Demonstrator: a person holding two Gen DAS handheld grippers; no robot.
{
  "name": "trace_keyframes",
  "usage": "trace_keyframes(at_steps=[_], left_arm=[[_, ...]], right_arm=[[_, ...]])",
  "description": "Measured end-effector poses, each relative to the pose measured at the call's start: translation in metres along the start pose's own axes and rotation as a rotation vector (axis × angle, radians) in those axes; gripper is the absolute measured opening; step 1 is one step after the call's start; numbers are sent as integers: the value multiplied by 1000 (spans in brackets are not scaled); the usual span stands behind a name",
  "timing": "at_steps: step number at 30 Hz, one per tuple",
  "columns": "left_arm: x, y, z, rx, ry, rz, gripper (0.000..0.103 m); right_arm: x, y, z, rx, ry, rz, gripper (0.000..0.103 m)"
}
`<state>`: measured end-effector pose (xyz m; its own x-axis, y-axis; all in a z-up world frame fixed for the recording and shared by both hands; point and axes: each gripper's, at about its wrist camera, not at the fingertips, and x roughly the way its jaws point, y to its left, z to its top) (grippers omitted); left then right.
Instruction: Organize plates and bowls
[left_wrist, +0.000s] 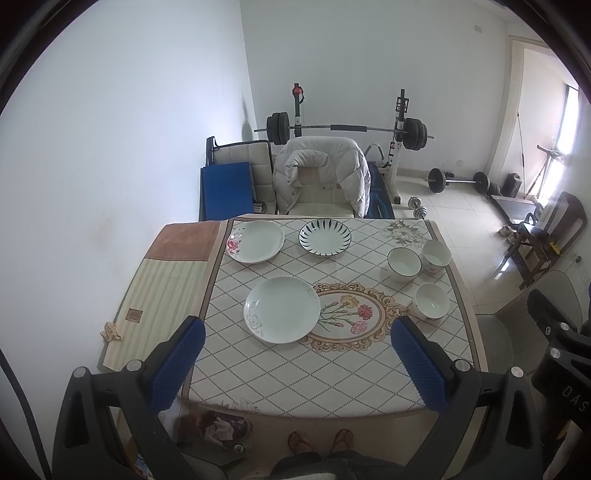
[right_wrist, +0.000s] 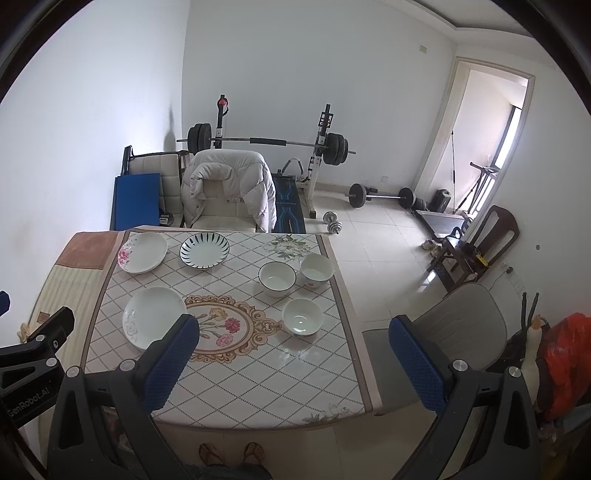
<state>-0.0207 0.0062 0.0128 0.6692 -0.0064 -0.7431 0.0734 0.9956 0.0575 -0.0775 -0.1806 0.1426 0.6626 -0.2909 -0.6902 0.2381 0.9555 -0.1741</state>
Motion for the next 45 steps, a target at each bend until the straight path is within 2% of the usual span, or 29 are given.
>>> trace_keyframes(at_steps=[45], left_arm=[[4,-3,1,-6,-16,15,103]], right_arm=[[6,-6,0,29,-23,12,103]])
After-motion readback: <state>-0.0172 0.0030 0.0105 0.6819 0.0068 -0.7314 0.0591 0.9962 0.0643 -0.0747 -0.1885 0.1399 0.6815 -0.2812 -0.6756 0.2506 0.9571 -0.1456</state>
